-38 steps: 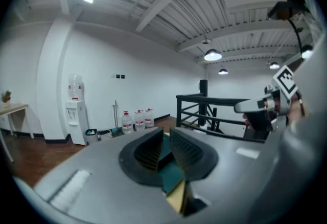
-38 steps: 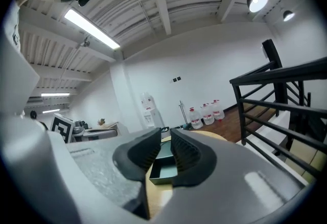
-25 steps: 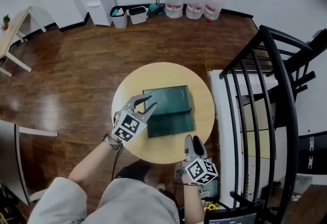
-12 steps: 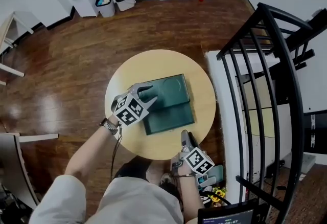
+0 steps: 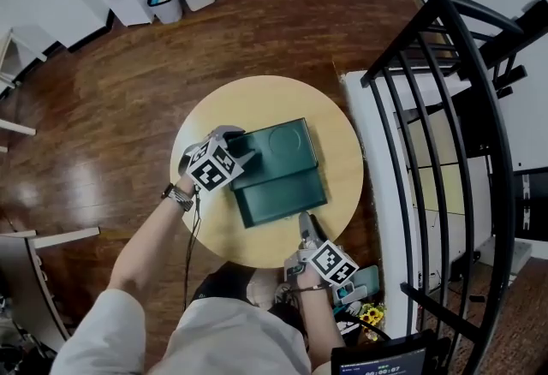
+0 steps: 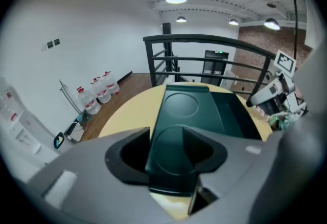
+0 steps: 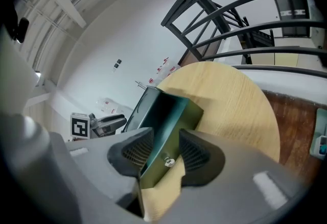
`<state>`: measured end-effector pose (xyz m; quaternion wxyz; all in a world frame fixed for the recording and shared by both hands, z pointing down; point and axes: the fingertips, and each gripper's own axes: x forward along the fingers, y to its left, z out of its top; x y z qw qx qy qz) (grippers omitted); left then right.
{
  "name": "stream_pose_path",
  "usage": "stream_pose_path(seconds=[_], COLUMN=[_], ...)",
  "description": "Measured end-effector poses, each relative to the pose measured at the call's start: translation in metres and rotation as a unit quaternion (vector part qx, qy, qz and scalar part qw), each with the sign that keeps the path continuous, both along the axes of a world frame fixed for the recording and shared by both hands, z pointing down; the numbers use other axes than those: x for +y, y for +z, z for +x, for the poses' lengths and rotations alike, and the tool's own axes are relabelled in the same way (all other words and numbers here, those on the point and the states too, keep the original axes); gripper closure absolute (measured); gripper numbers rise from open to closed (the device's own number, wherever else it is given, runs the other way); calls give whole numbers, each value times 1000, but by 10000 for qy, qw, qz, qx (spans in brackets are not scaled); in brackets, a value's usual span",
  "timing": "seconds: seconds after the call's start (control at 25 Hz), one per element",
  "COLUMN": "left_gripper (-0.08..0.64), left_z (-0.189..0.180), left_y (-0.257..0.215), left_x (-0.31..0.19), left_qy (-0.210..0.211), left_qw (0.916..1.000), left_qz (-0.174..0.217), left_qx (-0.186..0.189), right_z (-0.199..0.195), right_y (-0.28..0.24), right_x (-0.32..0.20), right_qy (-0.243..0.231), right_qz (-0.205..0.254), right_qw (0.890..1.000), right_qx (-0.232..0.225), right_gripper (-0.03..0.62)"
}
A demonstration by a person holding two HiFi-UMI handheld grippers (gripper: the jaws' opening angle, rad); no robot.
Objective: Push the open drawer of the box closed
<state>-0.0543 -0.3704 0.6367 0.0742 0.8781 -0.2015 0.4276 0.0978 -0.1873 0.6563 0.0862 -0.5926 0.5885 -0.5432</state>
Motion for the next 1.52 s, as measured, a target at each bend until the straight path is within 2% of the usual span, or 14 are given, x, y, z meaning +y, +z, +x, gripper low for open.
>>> stream_pose_path(seconds=[0.12, 0.28, 0.52, 0.84, 1.52], left_gripper=[342, 344, 358, 377, 379], left_z=[-3, -8, -15, -15, -14], left_y=[8, 13, 23, 19, 16], left_x=[-5, -7, -7, -6, -5], left_qy=[75, 17, 4, -67, 53], left_qw=[9999, 9998, 9988, 9974, 9976], left_qz=[9, -63, -210, -645, -607], left_qx=[-141, -173, -447, -326, -342], right_z=[-3, -7, -10, -12, -12], right_y=[-1, 7, 8, 6, 5], right_x=[-4, -3, -8, -9, -14], right_qy=[-1, -159, -156, -37, 160], right_qz=[96, 17, 115, 131, 130], right_qw=[9999, 9998, 9998, 9997, 9995], right_qx=[-65, 88, -20, -185, -234], right_gripper=[436, 437, 437, 437, 437])
